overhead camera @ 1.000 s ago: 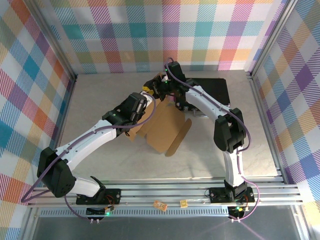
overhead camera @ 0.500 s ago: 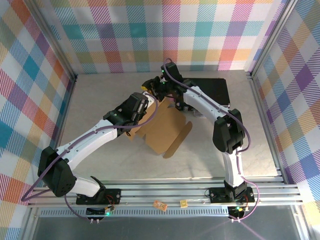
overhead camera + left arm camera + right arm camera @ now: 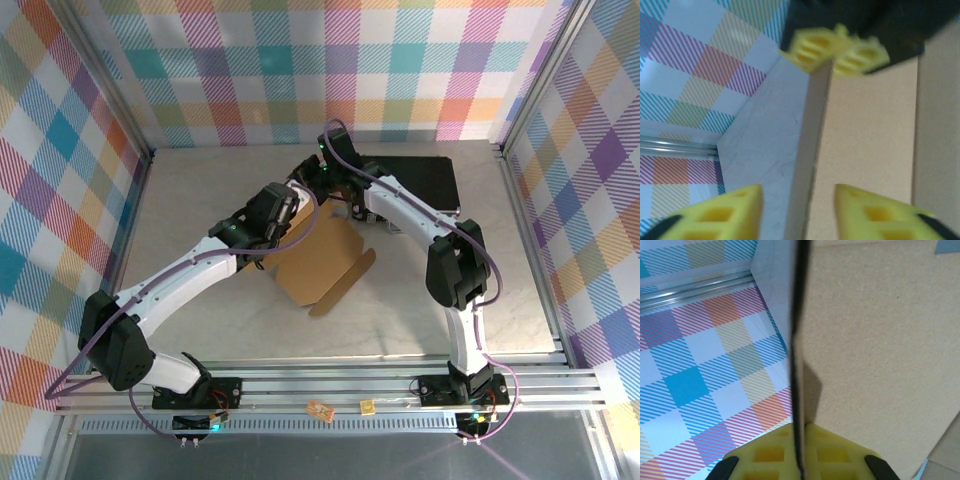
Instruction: Fold the paper box
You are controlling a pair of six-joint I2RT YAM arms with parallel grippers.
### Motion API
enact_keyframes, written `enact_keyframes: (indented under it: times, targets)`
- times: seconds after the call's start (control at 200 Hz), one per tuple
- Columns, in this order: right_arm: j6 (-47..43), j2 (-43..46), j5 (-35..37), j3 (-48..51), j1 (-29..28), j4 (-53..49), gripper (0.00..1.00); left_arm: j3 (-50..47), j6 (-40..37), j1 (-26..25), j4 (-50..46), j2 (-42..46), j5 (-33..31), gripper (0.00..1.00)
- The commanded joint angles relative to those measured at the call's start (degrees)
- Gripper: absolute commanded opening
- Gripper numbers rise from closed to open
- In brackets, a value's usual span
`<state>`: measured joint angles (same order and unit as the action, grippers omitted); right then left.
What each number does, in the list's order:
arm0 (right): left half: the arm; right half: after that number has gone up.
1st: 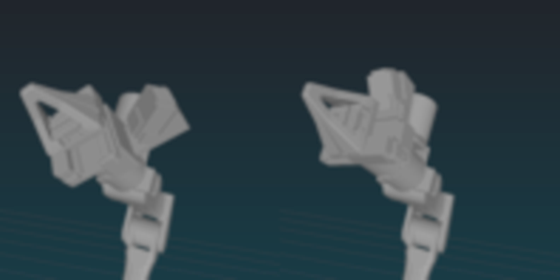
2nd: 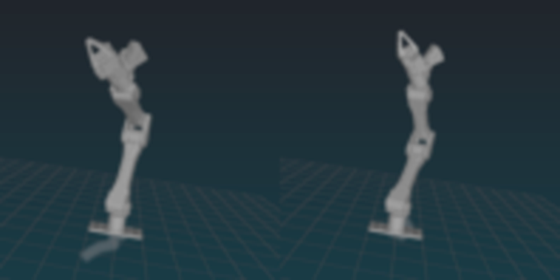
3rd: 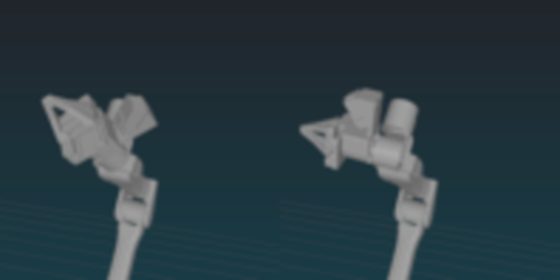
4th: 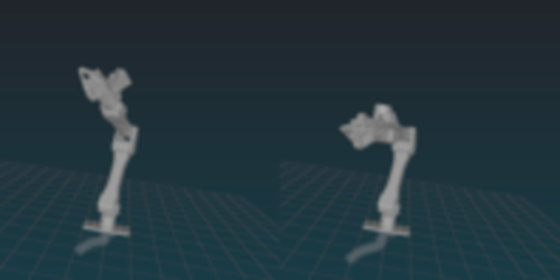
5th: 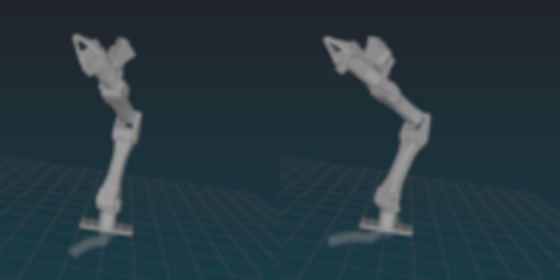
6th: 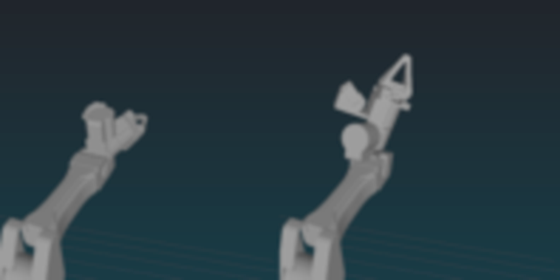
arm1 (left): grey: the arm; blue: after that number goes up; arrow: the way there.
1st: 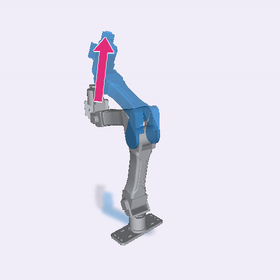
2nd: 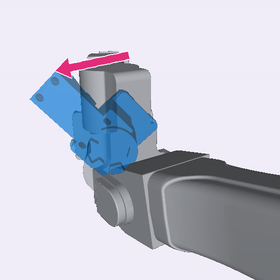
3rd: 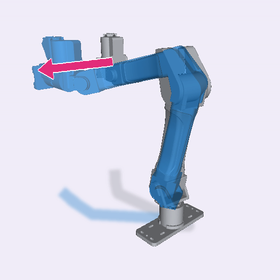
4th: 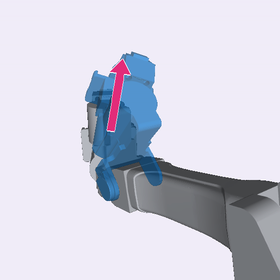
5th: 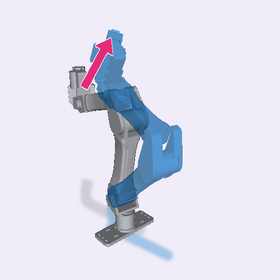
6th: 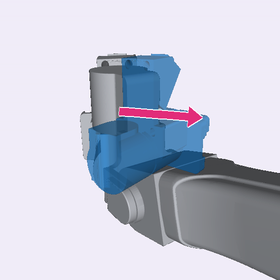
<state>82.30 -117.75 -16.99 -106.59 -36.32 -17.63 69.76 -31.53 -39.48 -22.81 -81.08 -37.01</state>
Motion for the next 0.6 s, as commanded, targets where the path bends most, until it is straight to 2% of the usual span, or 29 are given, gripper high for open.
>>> enact_keyframes:
  times: [0.0, 0.155, 0.305, 0.36, 0.505, 0.6]
  targets:
    - [0.7, 2.3, -0.6, 2.0, 0.8, 6.0, 0.0, 5.6, 9.8, -1.1, -2.2, 5.1, 0.8, 0.58]
    - [0.6, 2.7, -2.6, 3.7, 1.8, 10.9, 0.0, 9.0, 25.5, -0.5, -7.7, 11.0, 4.8, 0.76]
    - [1.1, 3.0, -2.7, 5.4, 2.4, 14.6, 0.0, 9.2, 37.4, 2.4, -11.3, 15.9, 5.5, 0.82]
    - [1.6, 3.0, -2.8, 6.4, 2.6, 16.8, 0.0, 9.6, 41.9, 5.5, -14.1, 16.5, 7.3, 0.82]
    - [3.6, 2.4, -4.4, 9.9, 3.5, 26.7, 0.0, 8.4, 52.5, 19.0, -22.7, 16.2, 19.9, 0.79]
    - [5.5, 0.9, -6.5, 11.3, 4.2, 33.0, 0.0, 5.8, 55.3, 25.5, -25.4, 15.7, 26.8, 0.77]
